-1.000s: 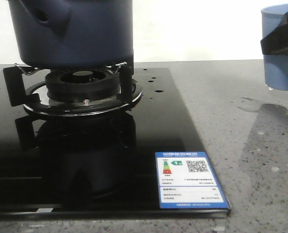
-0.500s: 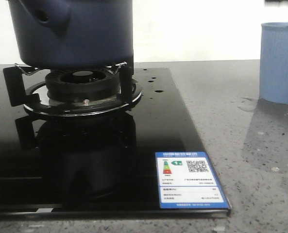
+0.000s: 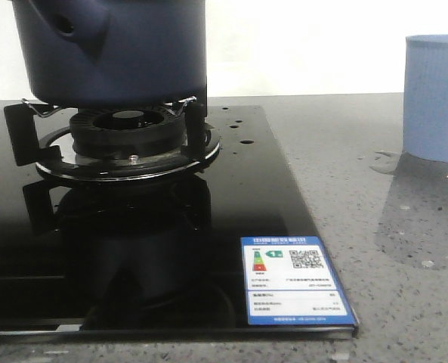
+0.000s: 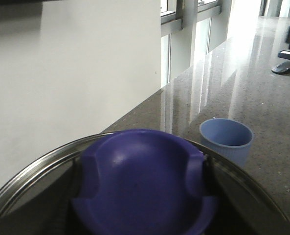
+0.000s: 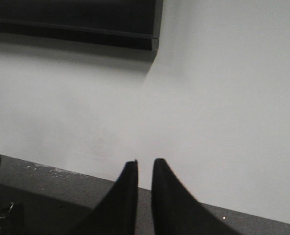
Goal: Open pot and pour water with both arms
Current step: 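Lower the lid onto the pot with the left gripper and release the knob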
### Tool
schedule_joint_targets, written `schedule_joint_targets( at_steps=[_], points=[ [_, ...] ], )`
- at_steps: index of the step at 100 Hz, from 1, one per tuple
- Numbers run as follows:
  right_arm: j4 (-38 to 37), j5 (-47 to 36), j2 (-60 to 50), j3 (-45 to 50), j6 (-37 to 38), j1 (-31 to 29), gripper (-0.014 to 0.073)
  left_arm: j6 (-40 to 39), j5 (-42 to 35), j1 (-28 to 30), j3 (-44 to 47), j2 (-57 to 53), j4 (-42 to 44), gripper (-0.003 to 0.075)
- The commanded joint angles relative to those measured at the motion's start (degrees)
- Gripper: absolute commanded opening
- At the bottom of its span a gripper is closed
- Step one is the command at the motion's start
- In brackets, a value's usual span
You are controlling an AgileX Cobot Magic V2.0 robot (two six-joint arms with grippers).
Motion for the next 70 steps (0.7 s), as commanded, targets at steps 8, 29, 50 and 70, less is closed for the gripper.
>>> schedule_joint_targets(
  at_steps=[8,29,50,70],
  points=[
    [0.41,0.75,-4.32,-1.86,0.2,1.37,-0.0066,0.83,-2.88,-0.39,-1.86,1.35,-7.65,0.0314],
    [0.41,1.58,-6.26,-1.86,0.2,1.37,-0.0066,0.83,-7.0,-0.39,-1.86,2.37,-7.64,0.0314],
    [0.41,1.76,-6.14,-1.86,0.2,1.37,-0.0066,0.83,-7.31,-0.39,-1.86,4.34,-7.75,0.0314],
    [0.41,1.85,-6.14,-1.86,0.2,1.37,-0.0066,0.83,-7.0,-0.39,-1.86,4.98,-7.2,0.0314]
  ],
)
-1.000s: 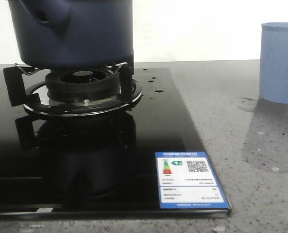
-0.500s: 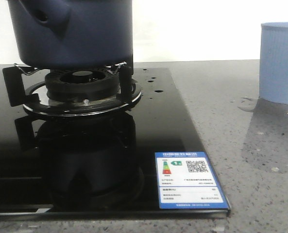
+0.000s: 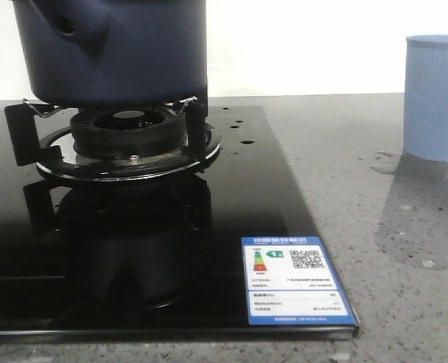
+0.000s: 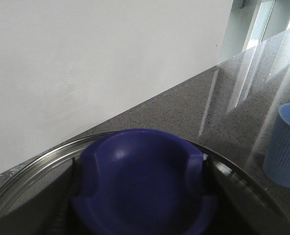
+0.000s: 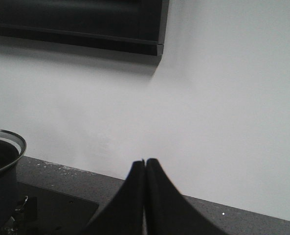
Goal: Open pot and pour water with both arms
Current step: 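Lower the lid onto the pot with the left gripper and release the knob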
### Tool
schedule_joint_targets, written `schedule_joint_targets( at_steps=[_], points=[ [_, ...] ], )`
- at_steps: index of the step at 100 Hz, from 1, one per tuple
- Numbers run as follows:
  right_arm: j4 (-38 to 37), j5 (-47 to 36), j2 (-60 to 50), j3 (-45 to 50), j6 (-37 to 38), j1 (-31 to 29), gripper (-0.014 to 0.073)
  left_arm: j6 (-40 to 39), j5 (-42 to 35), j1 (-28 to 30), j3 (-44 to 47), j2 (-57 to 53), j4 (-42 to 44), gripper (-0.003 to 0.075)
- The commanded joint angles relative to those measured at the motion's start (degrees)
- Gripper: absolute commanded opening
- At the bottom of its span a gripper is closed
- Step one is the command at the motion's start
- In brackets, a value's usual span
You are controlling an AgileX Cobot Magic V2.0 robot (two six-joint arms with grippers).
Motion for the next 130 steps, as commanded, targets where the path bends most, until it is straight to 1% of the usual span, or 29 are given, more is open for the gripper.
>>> schedule_joint_targets(
  at_steps=[1,11,31,47,66,122,130],
  points=[
    [0.29,-3.96,-0.11,-1.86,0.18,0.05,-0.0066,-0.07,2.0,-0.39,-1.96,-1.9,-3.58,0.0314],
    [0.29,-3.57,-0.11,-1.86,0.18,0.05,-0.0066,-0.86,1.98,-0.39,-1.96,-1.9,-2.73,0.0314],
    [0.29,-3.35,-0.11,-1.86,0.18,0.05,-0.0066,-2.81,6.33,-0.39,-1.96,-2.25,0.02,0.0314],
    [0.29,-3.35,-0.11,-1.86,0.18,0.05,-0.0066,-3.52,6.2,-0.39,-1.96,-2.61,0.13,0.0314],
    [0.29,-3.35,-0.11,-1.86,0.18,0.05,-0.0066,-3.65,6.2,-0.39,-1.96,-2.66,2.95,0.0314],
    [0.29,-3.35,-0.11,-1.86,0.18,0.05,-0.0066,-3.65,5.75,-0.39,-1.96,-5.41,3.44,0.0314],
    [0.29,-3.35,-0.11,-1.86,0.18,0.05,-0.0066,-5.34,4.74,-0.39,-1.96,-5.41,4.14,0.0314]
  ],
)
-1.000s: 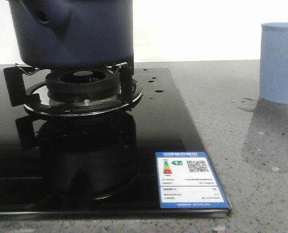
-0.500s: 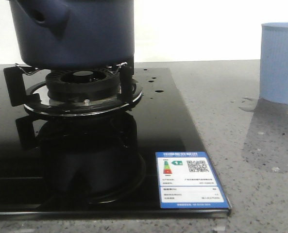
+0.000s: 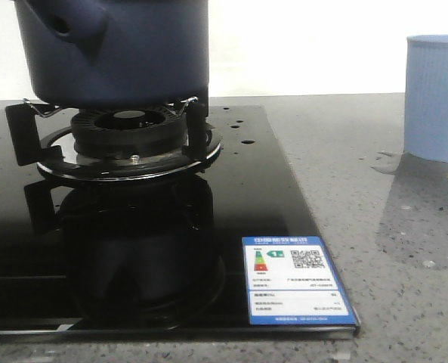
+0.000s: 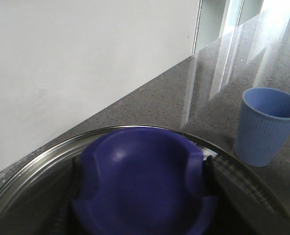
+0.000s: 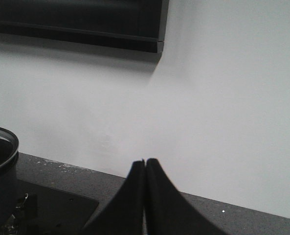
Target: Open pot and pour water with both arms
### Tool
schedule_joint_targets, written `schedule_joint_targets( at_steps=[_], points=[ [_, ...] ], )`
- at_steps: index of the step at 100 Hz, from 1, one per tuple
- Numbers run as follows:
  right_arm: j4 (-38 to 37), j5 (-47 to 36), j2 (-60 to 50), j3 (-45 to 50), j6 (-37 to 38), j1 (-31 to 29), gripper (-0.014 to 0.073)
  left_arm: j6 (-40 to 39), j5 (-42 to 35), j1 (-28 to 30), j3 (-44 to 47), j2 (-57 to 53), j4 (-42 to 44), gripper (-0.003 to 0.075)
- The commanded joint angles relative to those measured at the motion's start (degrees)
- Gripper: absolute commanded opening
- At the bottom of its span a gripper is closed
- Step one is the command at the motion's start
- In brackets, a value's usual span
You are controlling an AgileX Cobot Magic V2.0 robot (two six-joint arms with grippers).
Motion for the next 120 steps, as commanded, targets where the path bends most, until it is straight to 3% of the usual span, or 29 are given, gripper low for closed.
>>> schedule_joint_targets(
  at_steps=[1,21,52,57,74,85,92,99,111,120],
  points=[
    [0.29,-4.02,-0.11,-1.86,0.18,0.05,-0.0066,-2.01,0.2,-0.39,-1.96,-2.57,-2.95,0.0314],
    [0.29,-4.02,-0.11,-1.86,0.18,0.05,-0.0066,-6.35,-2.92,-0.39,-1.96,-2.57,3.99,0.0314],
    [0.29,-4.02,-0.11,-1.86,0.18,0.05,-0.0066,-6.63,-3.53,-0.39,-1.96,-2.37,1.56,0.0324],
    [0.29,-4.02,-0.11,-1.86,0.18,0.05,-0.0066,-6.63,-3.53,-0.39,-1.96,-2.37,1.56,0.0353],
    [0.29,-4.02,-0.11,-1.86,0.18,0.05,-0.0066,-6.63,-4.6,-0.39,-1.96,-2.37,-0.07,0.0561],
    [0.29,-4.02,-0.11,-1.86,0.18,0.05,-0.0066,-6.63,-5.65,-0.39,-1.96,-3.14,-1.91,0.0571],
    [0.29,-3.67,-0.11,-1.86,0.18,0.05,-0.0066,-6.95,-5.68,0.3,-1.96,-4.76,-3.99,0.0537],
    [-1.56,-2.72,-0.11,-1.75,0.18,0.05,-0.0066,-9.79,-5.93,1.47,-1.96,-7.32,-4.51,0.0437],
    [-10.69,-4.08,-0.92,0.47,0.18,0.05,-0.0066,-13.24,-6.07,4.54,-1.18,-13.73,-3.62,0.0134],
    [-12.31,-7.21,-3.37,4.37,0.18,0.05,-0.0066,-13.3,-6.17,7.1,1.14,-20.3,-2.21,-0.002]
  ],
)
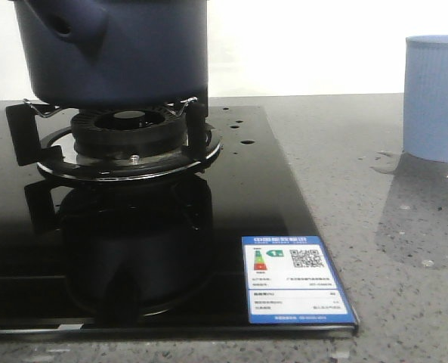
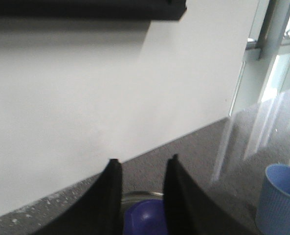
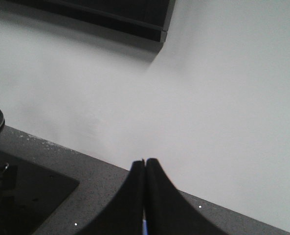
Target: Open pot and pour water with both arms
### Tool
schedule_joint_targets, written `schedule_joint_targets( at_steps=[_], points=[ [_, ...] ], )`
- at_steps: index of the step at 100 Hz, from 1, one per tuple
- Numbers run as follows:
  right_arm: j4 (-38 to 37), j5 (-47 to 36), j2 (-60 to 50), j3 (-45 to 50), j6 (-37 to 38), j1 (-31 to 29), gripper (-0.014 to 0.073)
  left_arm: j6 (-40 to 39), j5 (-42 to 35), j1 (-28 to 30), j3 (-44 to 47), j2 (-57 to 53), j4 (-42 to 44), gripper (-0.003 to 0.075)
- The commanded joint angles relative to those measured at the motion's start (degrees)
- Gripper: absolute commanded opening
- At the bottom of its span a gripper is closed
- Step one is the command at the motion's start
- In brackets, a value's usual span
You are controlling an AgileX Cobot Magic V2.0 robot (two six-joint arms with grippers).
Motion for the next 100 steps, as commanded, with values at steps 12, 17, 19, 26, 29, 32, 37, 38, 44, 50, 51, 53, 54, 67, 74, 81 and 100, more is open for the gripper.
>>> schedule_joint_targets(
  at_steps=[12,17,19,26,29,32,37,38,44,50,51,53,54,67,74,81,100],
  points=[
    [-2.79,-10.96,-6.67,8.8,0.18,0.05,-0.0066,-1.31,-1.59,4.7,6.4,-17.04,2.76,-0.002],
    [-2.1,-11.69,-8.45,11.89,0.18,0.05,-0.0066,-1.31,-2.55,4.99,10.02,-20.82,4.49,-0.002],
    [-1.56,-11.74,-9.15,13.13,0.18,0.05,-0.0066,-1.31,-3.1,4.99,11.69,-22.36,5.34,-0.002],
    [1.31,-12.09,-11.27,16.66,0.18,0.05,-0.0066,-1.31,-4.26,4.99,17.59,-27.67,7.42,-0.002],
    [2.54,-12.22,-12.05,17.83,0.18,0.05,-0.0066,-1.31,-4.81,4.99,20.0,-29.61,8.14,-0.0019],
    [3.9,-12.41,-12.95,19.01,0.18,0.05,-0.0066,-1.31,-5.4,4.99,22.43,-31.49,8.54,-0.0019],
    [5.32,-12.41,-13.99,20.2,0.18,0.05,-0.0066,-1.31,-6.63,4.99,27.23,-34.54,8.46,-0.0019],
    [5.43,-12.41,-14.12,20.34,0.18,0.05,-0.0066,-1.31,-7.04,4.99,27.81,-35.37,8.45,-0.0019],
    [5.93,-12.82,-14.79,21.24,0.18,0.05,-0.0066,-1.31,-8.57,4.99,32.64,-38.4,7.61,-0.0019],
    [5.93,-12.97,-14.9,21.39,0.18,0.05,-0.0066,-1.31,-10.07,4.99,36.19,-41.29,5.63,-0.0019],
    [5.93,-12.97,-14.9,21.39,0.18,0.05,-0.0066,-1.31,-10.19,4.99,36.97,-41.57,5.33,-0.0019],
    [5.93,-12.97,-14.9,21.39,0.18,0.05,-0.0066,-1.31,-10.63,4.99,37.7,-42.37,4.49,-0.0019],
    [5.93,-12.97,-14.9,21.39,0.18,0.05,-0.0066,-1.31,-10.99,4.99,38.36,-42.85,4.23,-0.0019],
    [5.96,-13.6,-14.77,21.39,0.18,0.05,-0.0066,-1.31,-12.16,4.99,41.95,-45.6,1.36,-0.0019],
    [5.96,-13.49,-14.77,21.39,0.18,0.05,-0.0066,-1.31,-12.16,4.99,42.34,-46.03,1.37,-0.0019],
    [5.96,-13.22,-14.77,21.39,0.18,0.05,-0.0066,-1.31,-12.16,4.99,42.34,-46.03,1.26,-0.0019],
    [5.96,-13.22,-14.77,21.39,0.18,0.05,-0.0066,-1.31,-12.16,4.99,42.34,-46.03,1.26,-0.0019]
  ],
)
